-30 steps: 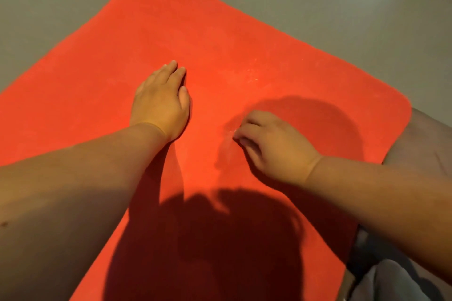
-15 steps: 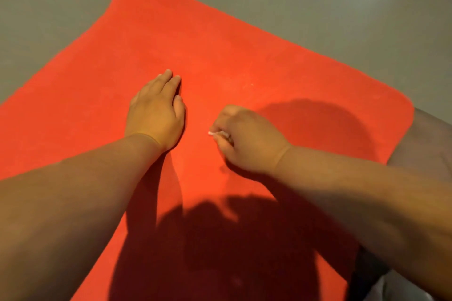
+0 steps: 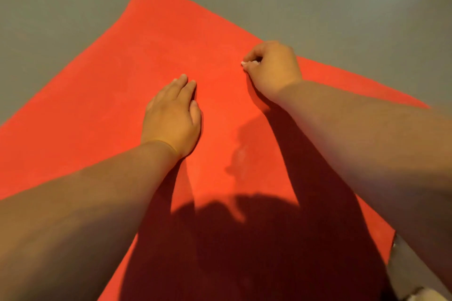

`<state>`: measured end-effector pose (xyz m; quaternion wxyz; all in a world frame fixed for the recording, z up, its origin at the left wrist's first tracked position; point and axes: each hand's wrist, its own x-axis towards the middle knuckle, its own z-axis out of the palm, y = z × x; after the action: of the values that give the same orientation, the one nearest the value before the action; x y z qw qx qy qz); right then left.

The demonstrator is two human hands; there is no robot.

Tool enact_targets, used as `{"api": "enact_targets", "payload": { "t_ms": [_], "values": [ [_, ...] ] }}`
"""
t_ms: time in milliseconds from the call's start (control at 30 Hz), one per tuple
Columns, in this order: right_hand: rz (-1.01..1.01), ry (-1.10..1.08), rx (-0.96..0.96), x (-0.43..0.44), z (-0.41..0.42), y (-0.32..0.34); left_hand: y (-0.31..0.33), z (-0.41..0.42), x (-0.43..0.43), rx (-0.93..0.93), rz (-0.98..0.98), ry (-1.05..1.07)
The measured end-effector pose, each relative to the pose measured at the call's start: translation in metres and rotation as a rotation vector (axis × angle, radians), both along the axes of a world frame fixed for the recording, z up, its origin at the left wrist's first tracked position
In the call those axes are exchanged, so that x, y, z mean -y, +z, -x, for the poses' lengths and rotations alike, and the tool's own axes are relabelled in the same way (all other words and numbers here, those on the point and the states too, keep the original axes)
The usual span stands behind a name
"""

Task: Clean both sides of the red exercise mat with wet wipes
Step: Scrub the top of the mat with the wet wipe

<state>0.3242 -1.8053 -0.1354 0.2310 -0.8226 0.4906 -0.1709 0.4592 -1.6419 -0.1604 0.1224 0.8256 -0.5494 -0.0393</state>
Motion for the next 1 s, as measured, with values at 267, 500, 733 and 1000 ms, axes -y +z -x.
{"api": "enact_targets", "payload": {
  "t_ms": [267, 500, 733, 1000],
  "values": [
    [0.061, -0.392, -0.035, 0.026, 0.043, -0.01, 0.006, 0.006, 0.0, -0.012, -0.026, -0.003],
    [0.073, -0.157, -0.048, 0.021, 0.022, -0.007, 0.014, 0.014, 0.007, 0.037, -0.245, -0.01],
    [0.053, -0.49, -0.045, -0.015, 0.124, -0.005, 0.028, 0.064, 0.014, 0.015, -0.28, -0.086],
    [0.049, -0.214, -0.154, 0.002, 0.106, -0.003, 0.033, 0.103, 0.031, 0.025, -0.414, -0.226]
  ]
}}
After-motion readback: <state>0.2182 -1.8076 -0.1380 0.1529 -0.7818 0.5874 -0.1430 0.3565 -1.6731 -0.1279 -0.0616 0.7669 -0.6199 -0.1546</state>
